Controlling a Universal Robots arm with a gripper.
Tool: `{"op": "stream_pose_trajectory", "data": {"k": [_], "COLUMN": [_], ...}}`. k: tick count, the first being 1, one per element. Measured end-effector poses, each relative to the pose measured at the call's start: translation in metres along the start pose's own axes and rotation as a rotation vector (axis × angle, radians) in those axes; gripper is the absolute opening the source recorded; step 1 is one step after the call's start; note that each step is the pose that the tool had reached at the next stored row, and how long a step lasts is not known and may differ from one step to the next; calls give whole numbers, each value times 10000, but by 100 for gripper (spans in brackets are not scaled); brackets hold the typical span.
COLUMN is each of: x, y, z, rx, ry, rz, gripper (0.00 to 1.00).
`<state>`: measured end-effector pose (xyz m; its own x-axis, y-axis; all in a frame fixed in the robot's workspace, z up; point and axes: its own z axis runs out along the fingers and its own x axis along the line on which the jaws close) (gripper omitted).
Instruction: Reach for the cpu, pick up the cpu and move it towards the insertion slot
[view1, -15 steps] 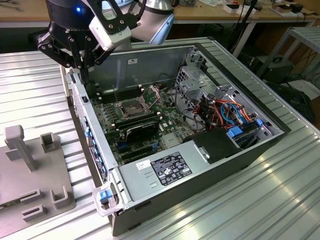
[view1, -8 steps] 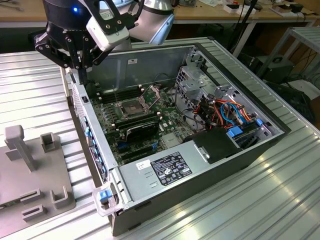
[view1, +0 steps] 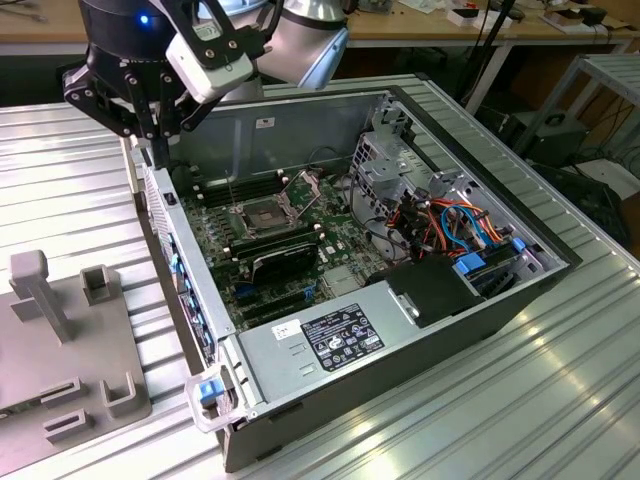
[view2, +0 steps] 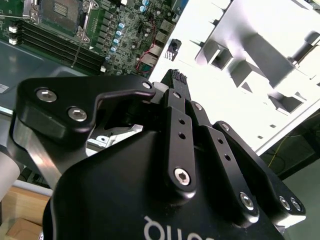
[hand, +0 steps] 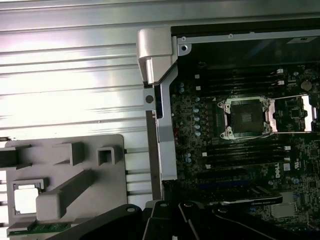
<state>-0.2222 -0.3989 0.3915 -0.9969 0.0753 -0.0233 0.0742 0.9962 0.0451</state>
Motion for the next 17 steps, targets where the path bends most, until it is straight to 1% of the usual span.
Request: {"op": "stream_pose_trajectory", "data": {"k": [17], "x": [93], "y": [-7], "z": [0], "rx": [0], "ry": [0], "rz": [0], "gripper": [11]}}
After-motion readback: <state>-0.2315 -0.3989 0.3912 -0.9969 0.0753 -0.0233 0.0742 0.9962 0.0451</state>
